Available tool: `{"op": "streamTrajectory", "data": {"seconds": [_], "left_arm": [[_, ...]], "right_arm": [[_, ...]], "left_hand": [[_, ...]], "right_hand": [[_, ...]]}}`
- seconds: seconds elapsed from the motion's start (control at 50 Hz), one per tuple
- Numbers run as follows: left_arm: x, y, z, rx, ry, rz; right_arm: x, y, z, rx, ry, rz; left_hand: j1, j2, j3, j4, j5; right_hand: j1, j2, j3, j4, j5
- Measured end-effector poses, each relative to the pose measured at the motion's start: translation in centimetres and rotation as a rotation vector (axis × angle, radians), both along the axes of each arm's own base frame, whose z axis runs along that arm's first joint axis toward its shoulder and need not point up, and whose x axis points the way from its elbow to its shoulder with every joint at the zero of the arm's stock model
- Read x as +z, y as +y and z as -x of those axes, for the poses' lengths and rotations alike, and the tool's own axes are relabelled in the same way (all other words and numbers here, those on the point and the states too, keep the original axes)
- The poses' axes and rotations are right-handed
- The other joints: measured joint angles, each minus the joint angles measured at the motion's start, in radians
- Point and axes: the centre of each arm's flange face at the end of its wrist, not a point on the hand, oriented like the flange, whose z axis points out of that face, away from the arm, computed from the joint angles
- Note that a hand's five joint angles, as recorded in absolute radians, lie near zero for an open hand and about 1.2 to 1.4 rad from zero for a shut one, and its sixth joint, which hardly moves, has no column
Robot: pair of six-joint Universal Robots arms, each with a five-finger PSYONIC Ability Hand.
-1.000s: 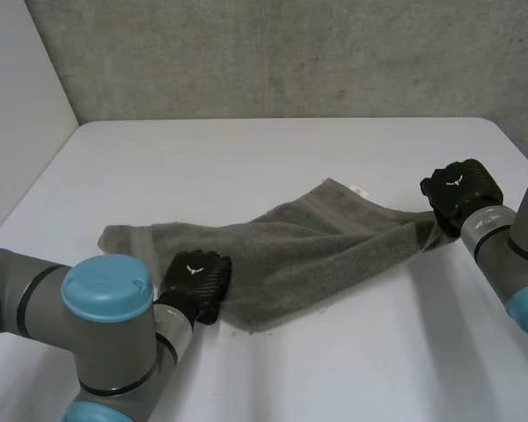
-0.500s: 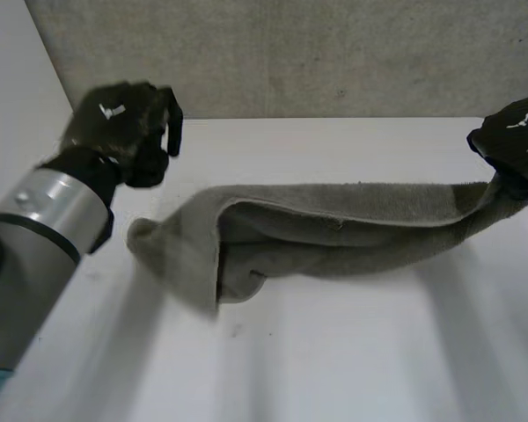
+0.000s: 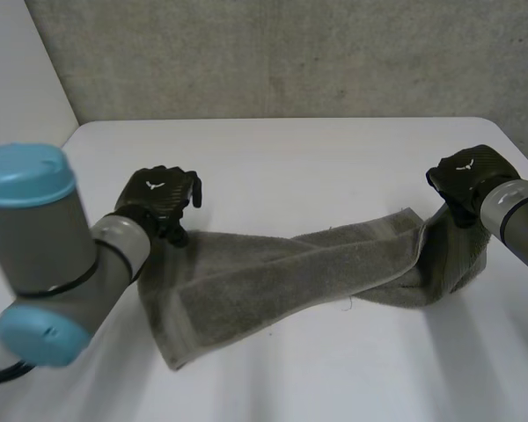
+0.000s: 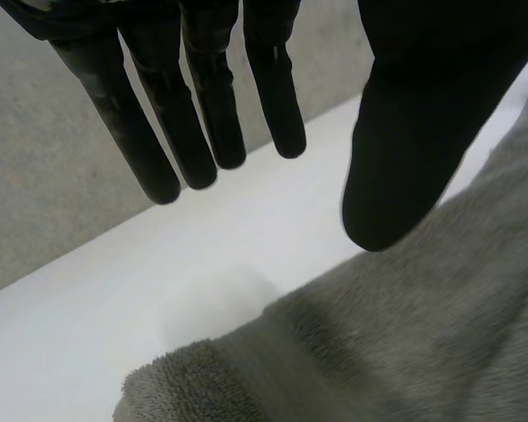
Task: Fold the laundry
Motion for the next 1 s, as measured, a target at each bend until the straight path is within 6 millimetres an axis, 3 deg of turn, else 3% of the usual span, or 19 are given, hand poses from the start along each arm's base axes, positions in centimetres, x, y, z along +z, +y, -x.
{"op": "streamTrajectory", "data": {"seconds": [0.04, 0.06, 0.14, 0.16, 0.18, 0.22, 0.38, 0.6, 1.0], "left_arm": [[0.6, 1.0, -0.2, 0.000, 0.022, -0.002], [1.2, 3.0, -0.6, -0.007, 0.049, -0.012], [1.3, 6.2, -1.4, -0.017, 0.065, -0.039], [1.3, 6.2, -1.4, -0.017, 0.065, -0.039], [0.9, 7.7, -2.0, -0.011, 0.056, -0.057], [0.2, 8.8, -2.6, 0.001, 0.038, -0.077], [-2.8, 11.9, -3.6, 0.016, -0.059, -0.175], [-6.2, 12.8, -3.8, 0.011, -0.142, -0.283], [-7.8, 11.3, -2.9, 0.028, -0.144, -0.251]], "right_arm": [[-0.2, -0.2, 0.0, -0.003, 0.001, 0.001], [-0.6, -0.6, 0.0, -0.007, 0.003, 0.002], [-1.1, -0.9, 0.1, -0.011, 0.004, 0.001], [-1.1, -0.9, 0.1, -0.011, 0.004, 0.001], [-1.3, -1.1, 0.1, -0.011, 0.004, 0.000], [-1.4, -1.1, 0.1, -0.011, 0.004, -0.001], [-1.9, -1.1, 0.0, -0.006, 0.006, -0.012], [-2.4, -0.8, -0.2, 0.001, 0.012, -0.028], [-3.0, -0.5, -0.4, 0.007, 0.019, -0.048]], "left_hand": [[-0.027, -0.028, -0.034, -0.034, -0.032], [-0.086, -0.090, -0.097, -0.097, -0.094], [-0.130, -0.135, -0.141, -0.140, -0.139], [-0.130, -0.135, -0.141, -0.140, -0.139], [-0.143, -0.147, -0.151, -0.152, -0.152], [-0.145, -0.151, -0.156, -0.157, -0.156], [-0.195, -0.196, -0.203, -0.203, -0.203], [-0.246, -0.252, -0.257, -0.259, -0.259], [-0.214, -0.216, -0.223, -0.220, -0.217]], "right_hand": [[0.000, 0.000, 0.000, 0.000, 0.000], [0.000, 0.000, 0.000, 0.000, 0.000], [0.000, 0.000, 0.000, 0.000, 0.001], [0.000, 0.000, 0.000, 0.000, 0.001], [0.000, 0.000, 0.000, 0.000, 0.001], [0.000, 0.000, 0.000, 0.000, 0.001], [0.000, 0.000, 0.000, 0.000, 0.001], [0.000, 0.000, 0.000, 0.000, 0.002], [0.000, 0.000, 0.000, 0.000, 0.003]]}}
